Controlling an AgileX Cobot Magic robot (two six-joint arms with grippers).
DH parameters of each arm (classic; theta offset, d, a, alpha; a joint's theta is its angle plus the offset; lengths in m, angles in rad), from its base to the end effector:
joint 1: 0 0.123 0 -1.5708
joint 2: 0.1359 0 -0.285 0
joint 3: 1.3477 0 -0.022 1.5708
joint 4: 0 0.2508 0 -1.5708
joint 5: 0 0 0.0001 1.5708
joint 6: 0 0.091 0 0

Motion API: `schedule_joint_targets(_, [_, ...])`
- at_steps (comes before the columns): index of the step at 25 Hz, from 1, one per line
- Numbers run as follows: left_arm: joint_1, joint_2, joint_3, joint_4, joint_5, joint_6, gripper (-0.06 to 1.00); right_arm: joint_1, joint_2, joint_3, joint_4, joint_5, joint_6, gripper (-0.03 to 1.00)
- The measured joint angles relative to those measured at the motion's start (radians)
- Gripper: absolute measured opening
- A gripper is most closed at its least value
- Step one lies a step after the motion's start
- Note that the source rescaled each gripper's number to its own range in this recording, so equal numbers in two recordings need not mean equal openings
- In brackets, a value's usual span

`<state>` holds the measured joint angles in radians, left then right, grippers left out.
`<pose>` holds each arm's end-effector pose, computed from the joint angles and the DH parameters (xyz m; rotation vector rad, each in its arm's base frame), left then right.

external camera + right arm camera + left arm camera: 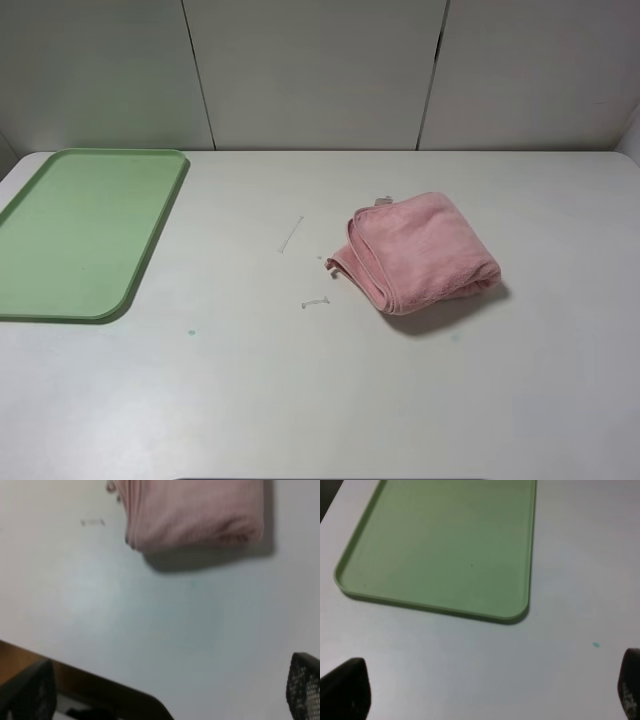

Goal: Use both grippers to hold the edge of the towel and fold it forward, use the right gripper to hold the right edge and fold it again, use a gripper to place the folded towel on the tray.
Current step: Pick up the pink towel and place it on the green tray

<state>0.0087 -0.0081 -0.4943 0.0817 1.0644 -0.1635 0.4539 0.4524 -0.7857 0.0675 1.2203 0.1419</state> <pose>-0.0058 0.0064 0.2756 -0.1797 2.0350 0.0010 0.0389 0.0254 0.3385 -0.3758 2.3700 0.3693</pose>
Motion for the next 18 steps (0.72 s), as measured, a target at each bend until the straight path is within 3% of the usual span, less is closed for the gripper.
schedule_joint_targets(5, [0.000, 0.000, 0.000, 0.000, 0.000, 0.000, 1.00, -0.018, -0.133, 0.026, -0.001, -0.001, -0.004, 1.00])
schedule_joint_targets(12, [0.000, 0.000, 0.000, 0.000, 0.000, 0.000, 1.00, -0.203, -0.278, 0.164, -0.046, -0.013, -0.015, 1.00])
schedule_joint_targets(18, [0.000, 0.000, 0.000, 0.000, 0.000, 0.000, 1.00, -0.349, -0.376, 0.255, -0.068, -0.117, -0.097, 1.00])
